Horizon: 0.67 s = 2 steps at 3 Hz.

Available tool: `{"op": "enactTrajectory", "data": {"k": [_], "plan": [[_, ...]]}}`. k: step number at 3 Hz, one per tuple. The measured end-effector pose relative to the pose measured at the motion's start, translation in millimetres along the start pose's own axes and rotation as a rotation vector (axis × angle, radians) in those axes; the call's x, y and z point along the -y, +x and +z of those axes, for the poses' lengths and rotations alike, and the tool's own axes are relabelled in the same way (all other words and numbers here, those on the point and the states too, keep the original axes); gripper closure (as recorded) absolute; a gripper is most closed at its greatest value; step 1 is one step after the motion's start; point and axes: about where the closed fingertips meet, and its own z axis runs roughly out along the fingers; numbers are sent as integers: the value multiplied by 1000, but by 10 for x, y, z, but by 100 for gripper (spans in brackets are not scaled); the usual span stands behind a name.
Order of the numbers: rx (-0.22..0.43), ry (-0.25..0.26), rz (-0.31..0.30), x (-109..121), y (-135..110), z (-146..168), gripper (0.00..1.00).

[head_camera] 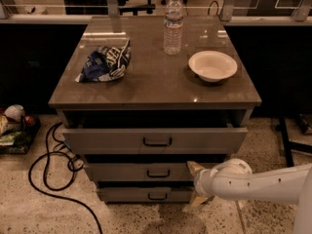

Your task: Open middle drawer

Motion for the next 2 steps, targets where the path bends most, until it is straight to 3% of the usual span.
{"op": "enactTrajectory", "data": {"k": [2], "plan": [[2,-3,-1,-10,-10,11,65]]}}
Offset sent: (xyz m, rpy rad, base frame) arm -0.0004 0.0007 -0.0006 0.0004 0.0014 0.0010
